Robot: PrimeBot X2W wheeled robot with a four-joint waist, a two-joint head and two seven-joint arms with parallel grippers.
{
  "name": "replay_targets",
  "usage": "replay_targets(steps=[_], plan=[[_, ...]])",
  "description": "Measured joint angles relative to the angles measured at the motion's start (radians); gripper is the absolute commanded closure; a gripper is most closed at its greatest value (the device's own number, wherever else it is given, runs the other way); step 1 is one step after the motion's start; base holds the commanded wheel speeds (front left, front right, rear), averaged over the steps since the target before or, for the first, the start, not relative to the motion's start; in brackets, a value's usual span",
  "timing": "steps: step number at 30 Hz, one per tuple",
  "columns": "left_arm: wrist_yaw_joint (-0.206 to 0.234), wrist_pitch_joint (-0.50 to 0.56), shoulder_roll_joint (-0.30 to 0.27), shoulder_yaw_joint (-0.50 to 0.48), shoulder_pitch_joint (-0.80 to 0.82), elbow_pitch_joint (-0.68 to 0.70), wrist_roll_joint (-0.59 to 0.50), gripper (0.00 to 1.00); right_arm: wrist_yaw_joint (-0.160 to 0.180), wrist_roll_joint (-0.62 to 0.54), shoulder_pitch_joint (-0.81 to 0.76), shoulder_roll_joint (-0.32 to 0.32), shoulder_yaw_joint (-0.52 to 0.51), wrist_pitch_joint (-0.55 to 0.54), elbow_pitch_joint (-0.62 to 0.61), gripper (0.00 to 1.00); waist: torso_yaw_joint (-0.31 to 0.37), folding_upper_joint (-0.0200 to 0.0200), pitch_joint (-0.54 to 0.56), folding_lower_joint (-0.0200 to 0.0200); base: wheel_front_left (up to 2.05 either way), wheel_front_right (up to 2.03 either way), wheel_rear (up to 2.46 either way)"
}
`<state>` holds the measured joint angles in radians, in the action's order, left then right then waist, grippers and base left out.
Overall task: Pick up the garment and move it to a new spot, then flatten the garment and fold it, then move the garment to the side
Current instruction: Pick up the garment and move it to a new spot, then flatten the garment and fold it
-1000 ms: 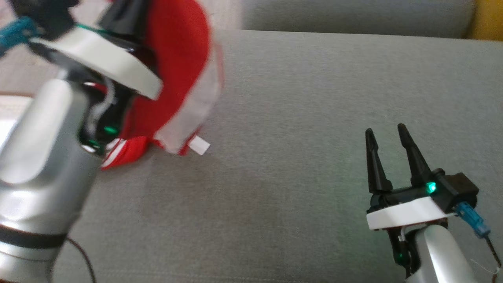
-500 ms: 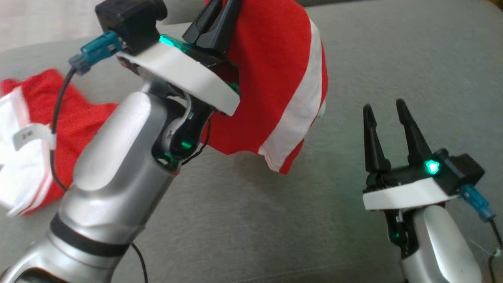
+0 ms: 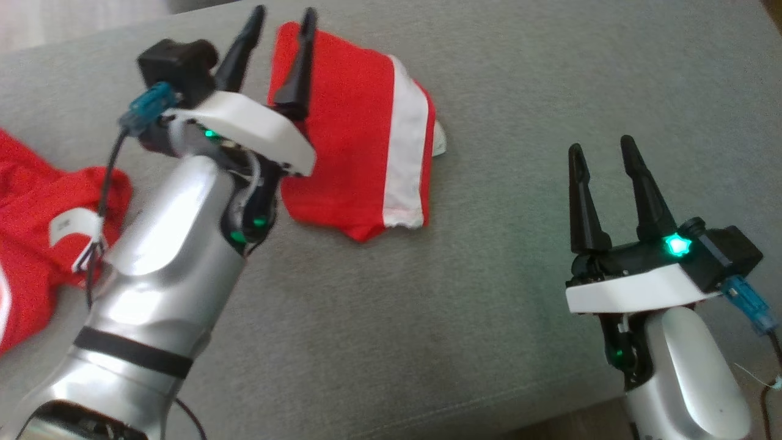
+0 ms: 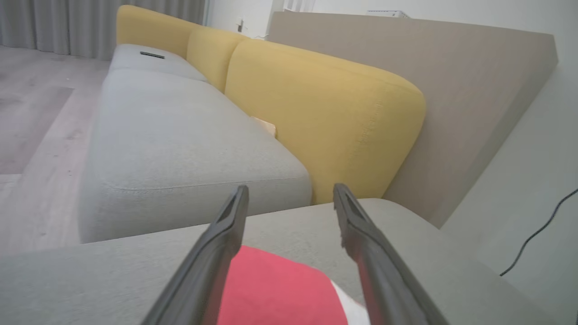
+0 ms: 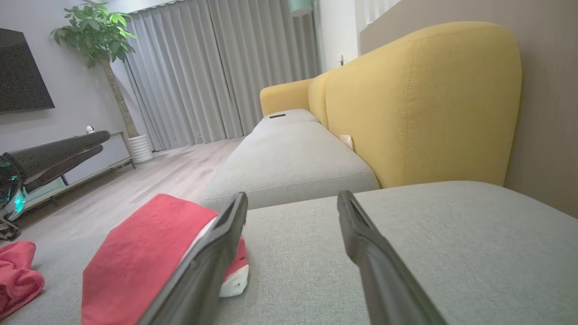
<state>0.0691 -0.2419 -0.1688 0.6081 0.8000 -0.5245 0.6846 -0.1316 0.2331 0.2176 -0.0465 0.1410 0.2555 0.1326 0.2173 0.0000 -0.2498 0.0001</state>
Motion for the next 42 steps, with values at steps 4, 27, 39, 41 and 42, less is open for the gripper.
replay_targets(steps=[4,27,39,41,42], plan=[[-0.016,-0.008,-0.008,-0.050,-0.020,-0.008,-0.026,0.00,0.000,-0.021,-0.003,0.000,-0.022,0.000,0.001,0.00,-0.045,0.0000,0.015,0.0000,0.00,0.00,0.00],[-0.035,-0.014,0.076,-0.309,-0.760,0.402,-0.418,0.00,0.000,-0.069,-0.175,0.001,-0.097,0.000,0.052,0.00,-0.315,0.0001,0.213,-0.0002,0.00,0.00,0.00],[-0.097,-0.014,0.113,-0.366,-0.723,0.424,-0.481,0.00,0.000,-0.107,-0.142,0.001,-0.089,0.000,0.154,0.00,-0.367,0.0001,0.171,-0.0001,0.00,0.00,0.00],[-0.098,-0.014,0.114,-0.366,-0.716,0.421,-0.484,0.00,0.000,-0.098,-0.110,0.002,-0.083,0.000,0.223,0.00,-0.379,0.0000,0.158,-0.0001,0.00,0.00,0.00],[-0.105,-0.014,0.115,-0.366,-0.713,0.419,-0.488,0.00,0.000,-0.085,-0.091,0.001,-0.083,0.000,0.265,0.00,-0.385,0.0000,0.152,-0.0001,0.00,0.00,0.00]])
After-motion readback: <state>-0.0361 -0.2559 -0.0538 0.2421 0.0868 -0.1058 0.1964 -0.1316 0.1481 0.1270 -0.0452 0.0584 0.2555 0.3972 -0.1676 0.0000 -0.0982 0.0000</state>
